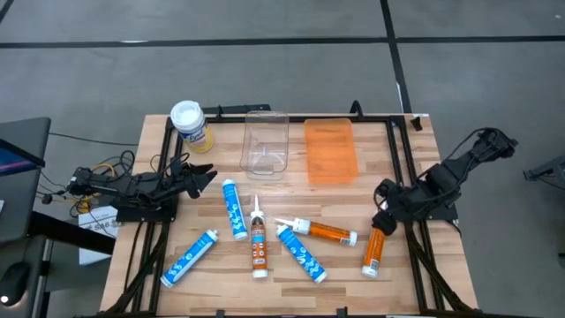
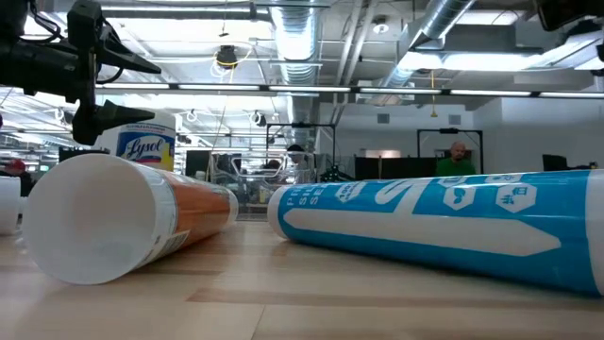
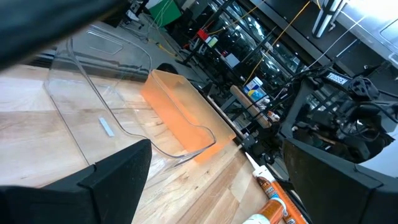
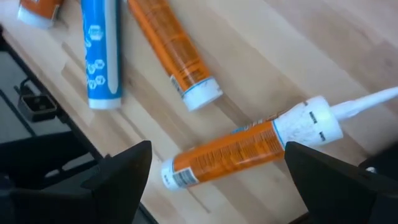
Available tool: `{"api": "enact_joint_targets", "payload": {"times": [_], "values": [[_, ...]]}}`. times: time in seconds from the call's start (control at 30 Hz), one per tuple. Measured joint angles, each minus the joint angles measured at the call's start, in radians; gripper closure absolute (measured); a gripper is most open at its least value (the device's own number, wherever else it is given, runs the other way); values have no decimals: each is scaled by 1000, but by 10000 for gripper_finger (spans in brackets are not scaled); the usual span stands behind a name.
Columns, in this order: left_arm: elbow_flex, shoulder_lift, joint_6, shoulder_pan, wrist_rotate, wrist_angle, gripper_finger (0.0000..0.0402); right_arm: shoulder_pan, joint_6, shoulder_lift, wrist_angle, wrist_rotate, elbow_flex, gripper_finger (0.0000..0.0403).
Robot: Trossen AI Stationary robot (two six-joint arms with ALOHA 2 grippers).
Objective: Pick & place silicon tubes, Sealant and Lysol wipes
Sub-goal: Put the right orange sealant into the orange bin
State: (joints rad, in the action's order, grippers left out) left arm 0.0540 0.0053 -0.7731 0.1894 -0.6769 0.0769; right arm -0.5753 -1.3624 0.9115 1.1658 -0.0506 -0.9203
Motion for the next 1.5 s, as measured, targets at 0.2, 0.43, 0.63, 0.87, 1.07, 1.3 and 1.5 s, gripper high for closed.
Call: {"api": "enact_joint_targets", "payload": {"times": [0.2,0.43,0.63,0.87,1.07,1.3,1.5], "values": [[0,0,-1,0,0,0,46,-34,0,0,-20,2,1,44],[0,0,-4,0,0,0,46,-47,0,0,-68,3,1,44],[0,0,-5,0,0,0,46,-47,-44,0,-67,4,2,44],[0,0,-5,0,0,0,46,-47,-118,8,-67,103,2,44],[0,0,-4,0,0,0,46,-88,-172,45,-63,105,2,44],[0,0,-4,0,0,0,46,-177,-371,125,16,107,2,44],[0,0,-3,0,0,0,46,-252,-581,171,35,99,2,44]]}}
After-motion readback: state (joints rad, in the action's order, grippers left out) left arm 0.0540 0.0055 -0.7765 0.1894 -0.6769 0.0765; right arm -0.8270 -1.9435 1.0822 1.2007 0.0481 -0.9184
